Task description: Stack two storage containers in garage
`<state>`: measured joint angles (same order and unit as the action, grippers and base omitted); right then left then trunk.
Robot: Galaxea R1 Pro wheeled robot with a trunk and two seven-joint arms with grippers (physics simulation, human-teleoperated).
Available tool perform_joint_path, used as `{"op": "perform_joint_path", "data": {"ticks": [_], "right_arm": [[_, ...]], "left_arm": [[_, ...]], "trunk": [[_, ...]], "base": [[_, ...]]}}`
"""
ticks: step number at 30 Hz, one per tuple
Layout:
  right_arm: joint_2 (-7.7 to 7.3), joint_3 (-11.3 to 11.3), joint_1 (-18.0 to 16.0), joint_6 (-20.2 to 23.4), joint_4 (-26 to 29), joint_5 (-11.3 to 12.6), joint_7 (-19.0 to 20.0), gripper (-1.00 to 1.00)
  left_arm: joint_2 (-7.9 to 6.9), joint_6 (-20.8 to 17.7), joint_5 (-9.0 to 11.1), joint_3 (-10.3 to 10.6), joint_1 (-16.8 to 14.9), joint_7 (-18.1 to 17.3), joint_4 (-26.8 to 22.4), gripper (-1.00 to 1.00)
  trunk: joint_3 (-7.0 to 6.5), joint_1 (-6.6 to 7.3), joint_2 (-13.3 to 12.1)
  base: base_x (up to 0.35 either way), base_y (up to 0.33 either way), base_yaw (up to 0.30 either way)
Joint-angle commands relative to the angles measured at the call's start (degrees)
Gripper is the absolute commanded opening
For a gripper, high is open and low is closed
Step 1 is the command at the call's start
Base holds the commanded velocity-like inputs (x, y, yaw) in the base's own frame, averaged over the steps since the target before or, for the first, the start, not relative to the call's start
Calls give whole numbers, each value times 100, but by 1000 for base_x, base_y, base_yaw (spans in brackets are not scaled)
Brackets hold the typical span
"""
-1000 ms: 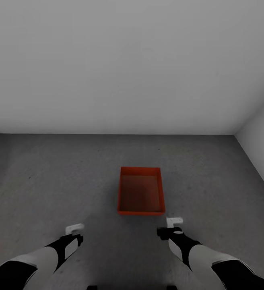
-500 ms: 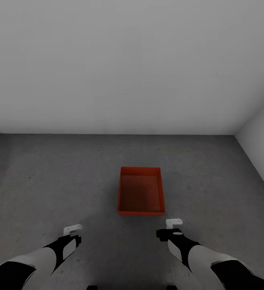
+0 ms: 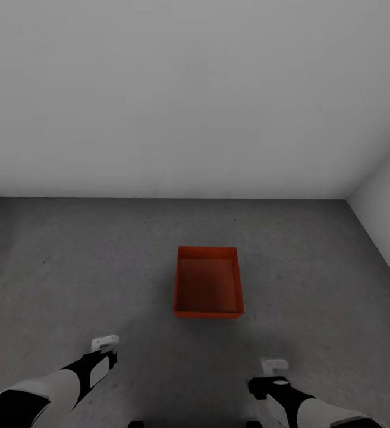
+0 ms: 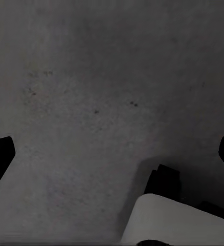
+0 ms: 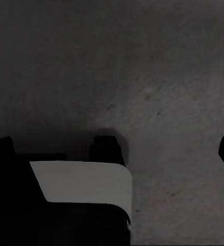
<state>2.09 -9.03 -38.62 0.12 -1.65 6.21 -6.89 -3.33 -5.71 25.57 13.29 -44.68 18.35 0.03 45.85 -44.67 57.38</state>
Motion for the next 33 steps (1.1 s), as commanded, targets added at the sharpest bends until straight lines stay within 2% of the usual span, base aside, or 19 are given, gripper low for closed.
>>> {"op": "perform_joint_path", "data": {"ticks": [1, 3, 5, 6, 8, 13, 16, 17, 21, 33], "right_arm": [[-81, -53, 114, 6, -14, 57, -14, 100], [-190, -54, 385, 5, -17, 56, -28, 100], [-238, -54, 601, -13, -18, 59, -52, 100], [-268, -55, 821, -39, -18, 61, -72, 100], [-301, -55, 1243, -74, -18, 65, -95, 100], [-328, -55, 1857, -386, -15, 55, -103, 100], [-349, -60, 2112, -693, -18, 53, -77, 100], [-385, -61, 2191, -778, -19, 55, -43, 100], [-412, -63, 2234, -826, -19, 55, 8, 100], [-452, -60, 2245, -838, -19, 63, 30, 100]], "left_arm": [[-8, -19, 36, 51, 65, 13, -1, 100], [-19, -14, 33, 51, 188, 12, -2, 100], [-27, -10, 31, 51, 287, 8, -2, 100], [-33, -6, 30, 51, 395, 9, -3, 100], [-53, -3, 28, 51, 649, 7, -3, 100], [-117, 91, 27, 51, 1123, 3, -3, 100], [-128, 414, 27, 51, 1454, 2, -3, 100], [-131, 746, 27, 51, 1668, 3, -3, 100], [-131, 1036, 27, 51, 1830, 9, 4, 100], [-89, 1144, -21, 57, 1978, 11, -14, 100]], "trunk": [[3, 0, 3], [3, 0, 3], [3, 0, 3], [3, 0, 3], [3, 0, 3], [-3, 0, 3], [-21, 0, 3], [-30, 0, 3], [-65, 0, 3], [-175, 0, 3]], "base": [[0, 0, 0], [0, 0, 0], [0, 0, 0], [0, 0, 0], [0, 0, 0], [0, 0, 0], [0, 0, 0], [0, 0, 0], [0, 0, 0], [0, 0, 0]]}}
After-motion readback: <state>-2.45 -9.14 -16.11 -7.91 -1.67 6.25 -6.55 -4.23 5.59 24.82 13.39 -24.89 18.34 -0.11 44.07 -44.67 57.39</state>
